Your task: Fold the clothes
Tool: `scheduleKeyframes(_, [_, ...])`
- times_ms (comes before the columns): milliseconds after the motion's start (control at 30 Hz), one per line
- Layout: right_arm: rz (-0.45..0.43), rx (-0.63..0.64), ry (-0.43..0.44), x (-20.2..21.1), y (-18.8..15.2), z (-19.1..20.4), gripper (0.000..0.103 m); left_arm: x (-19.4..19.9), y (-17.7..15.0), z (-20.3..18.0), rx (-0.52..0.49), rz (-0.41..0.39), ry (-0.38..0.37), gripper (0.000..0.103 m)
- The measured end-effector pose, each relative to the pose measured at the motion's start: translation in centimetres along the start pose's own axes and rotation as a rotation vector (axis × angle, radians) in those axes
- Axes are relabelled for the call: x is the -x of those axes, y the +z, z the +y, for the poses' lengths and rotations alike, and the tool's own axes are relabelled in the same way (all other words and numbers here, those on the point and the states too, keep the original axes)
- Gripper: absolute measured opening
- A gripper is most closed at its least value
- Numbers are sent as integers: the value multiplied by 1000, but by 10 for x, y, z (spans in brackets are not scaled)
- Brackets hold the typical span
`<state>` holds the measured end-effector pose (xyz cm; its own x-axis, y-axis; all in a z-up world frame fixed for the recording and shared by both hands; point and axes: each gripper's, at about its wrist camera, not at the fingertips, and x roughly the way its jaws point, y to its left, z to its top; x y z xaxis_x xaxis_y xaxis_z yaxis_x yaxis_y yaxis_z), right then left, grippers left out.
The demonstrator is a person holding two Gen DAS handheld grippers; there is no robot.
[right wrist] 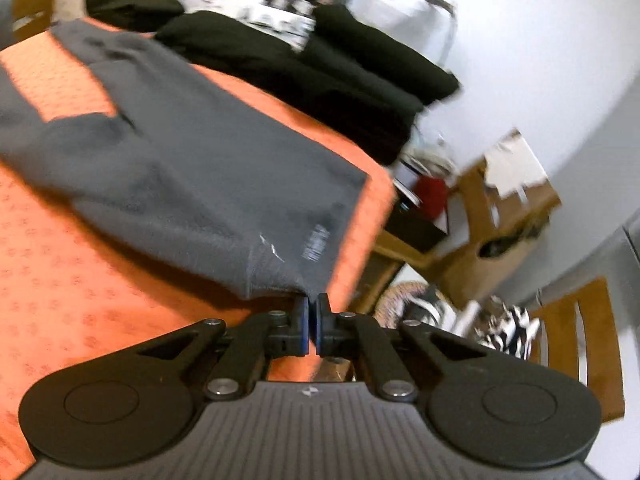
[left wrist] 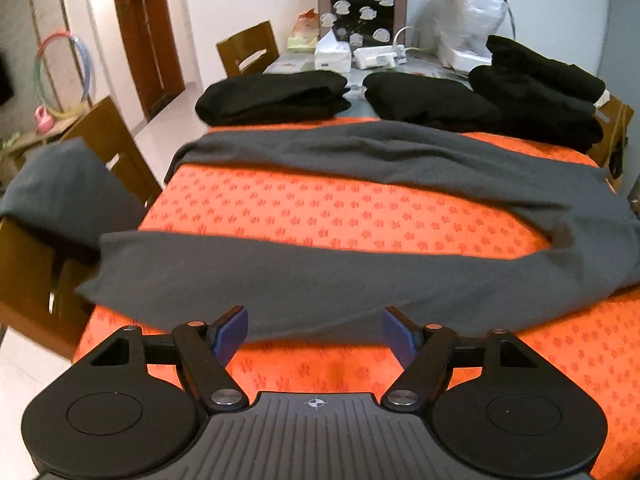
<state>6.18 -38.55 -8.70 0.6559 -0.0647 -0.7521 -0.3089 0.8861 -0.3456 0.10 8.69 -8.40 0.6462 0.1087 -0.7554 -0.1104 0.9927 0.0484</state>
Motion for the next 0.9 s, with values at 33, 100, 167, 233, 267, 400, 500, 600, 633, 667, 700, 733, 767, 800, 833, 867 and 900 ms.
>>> scheduleKeyframes(33, [5, -2, 7, -3, -2, -3, 4, 0, -3, 0, 3, 6, 1, 75])
scheduleKeyframes(100, [12, 2, 22, -7, -4, -2, 4, -1, -9, -1, -10, 18, 8, 75])
scheduleKeyframes(167, [15, 5, 47, -8, -4, 2, 5, -4, -14, 0, -26, 27, 26, 75])
scheduleKeyframes(233, [9, 10, 87, -2, 0, 10, 12, -5, -17, 3, -30, 31, 42, 75])
scheduleKeyframes(267, [5, 13, 107, 0, 1, 14, 17, -5, -17, 7, -25, 30, 49, 75])
scheduleKeyframes(400, [-8, 23, 188, 11, 8, 29, 32, -6, -17, 22, -4, 26, 73, 75])
scheduleKeyframes(500, [-18, 30, 249, 19, 13, 40, 32, -7, -17, 32, -18, 24, 84, 75])
scheduleKeyframes(600, [-61, 75, 332, 26, 35, 61, 32, -7, -17, 40, -63, 18, 84, 75])
scheduleKeyframes(633, [-80, 95, 366, 27, 44, 70, 32, -7, -17, 43, -79, 17, 80, 75])
scheduleKeyframes(667, [-99, 116, 400, 29, 52, 80, 32, -7, -17, 47, -95, 17, 77, 75])
scheduleKeyframes(700, [-114, 134, 430, 29, 61, 89, 32, -8, -18, 51, -111, 19, 73, 75])
scheduleKeyframes(733, [-129, 152, 456, 29, 70, 99, 32, -9, -18, 55, -128, 20, 69, 75])
scheduleKeyframes(767, [-144, 173, 482, 29, 80, 112, 32, -9, -18, 60, -144, 20, 62, 75])
scheduleKeyframes(800, [-155, 189, 504, 28, 90, 123, 32, -9, -18, 65, -156, 19, 55, 75])
scheduleKeyframes(833, [-165, 203, 526, 27, 98, 133, 32, -8, -18, 69, -169, 18, 47, 75])
scheduleKeyframes(867, [-172, 216, 546, 26, 107, 142, 32, -8, -17, 74, -180, 16, 37, 75])
scheduleKeyframes(900, [-178, 227, 564, 25, 115, 154, 32, -7, -16, 79, -189, 12, 23, 75])
